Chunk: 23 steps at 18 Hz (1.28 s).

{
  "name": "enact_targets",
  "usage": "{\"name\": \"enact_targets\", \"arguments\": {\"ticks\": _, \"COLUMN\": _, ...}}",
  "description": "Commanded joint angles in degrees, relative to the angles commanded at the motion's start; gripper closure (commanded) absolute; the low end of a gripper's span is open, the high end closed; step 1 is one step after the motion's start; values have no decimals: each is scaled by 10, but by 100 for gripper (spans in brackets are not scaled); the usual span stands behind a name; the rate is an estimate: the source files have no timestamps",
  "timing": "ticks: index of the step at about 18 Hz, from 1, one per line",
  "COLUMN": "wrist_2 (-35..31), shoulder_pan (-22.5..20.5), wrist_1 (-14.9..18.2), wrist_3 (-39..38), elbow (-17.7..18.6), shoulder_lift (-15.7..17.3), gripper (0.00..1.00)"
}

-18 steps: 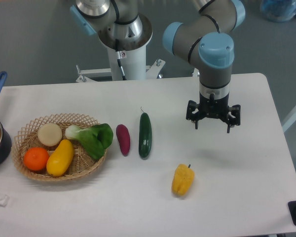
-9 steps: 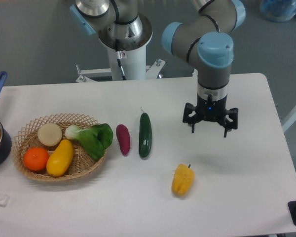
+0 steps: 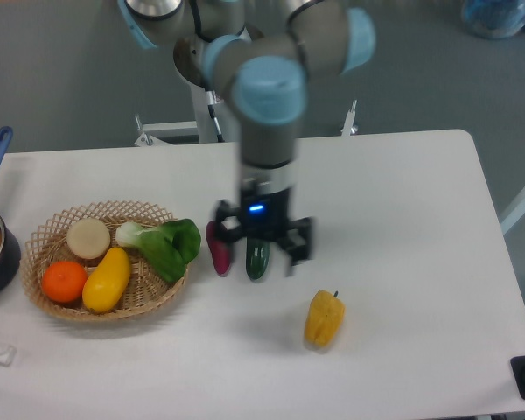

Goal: Pick up the mango from the basket
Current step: 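Swing the open gripper over the wicker basket above the yellow mango, then lower the gripper onto the yellow mango and close it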

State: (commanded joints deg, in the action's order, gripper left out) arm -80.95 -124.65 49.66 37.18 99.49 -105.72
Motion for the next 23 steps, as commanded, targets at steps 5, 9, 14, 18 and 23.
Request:
{"name": "enact_targets", "arguments": {"ticks": 5, "wrist_2": -18, "shoulder_pan": 74, "wrist_1": 0, "wrist_3": -39, "elbow": 4, "shoulder_lift": -43, "gripper": 0}}
{"name": "enact_targets", "arguments": {"ticks": 9, "wrist_2": -33, "shoulder_pan": 83, "wrist_1": 1, "wrist_3": -40, "elbow": 6, "shoulder_lift": -62, "gripper": 0}}
{"name": "enact_targets", "arguments": {"ticks": 14, "wrist_2": -52, "shoulder_pan": 94, "wrist_1": 0, "wrist_3": -50, "elbow": 14, "shoulder_lift": -77, "gripper": 0}}
{"name": "enact_targets", "arguments": {"ticks": 18, "wrist_2": -47, "shoulder_pan": 105, "wrist_1": -1, "wrist_3": -85, "elbow": 13, "shoulder_lift": -79, "gripper": 0}}
{"name": "enact_targets", "arguments": {"ticks": 23, "wrist_2": -43, "shoulder_pan": 116, "wrist_1": -1, "wrist_3": -118, "elbow": 13, "shoulder_lift": -83, "gripper": 0}}
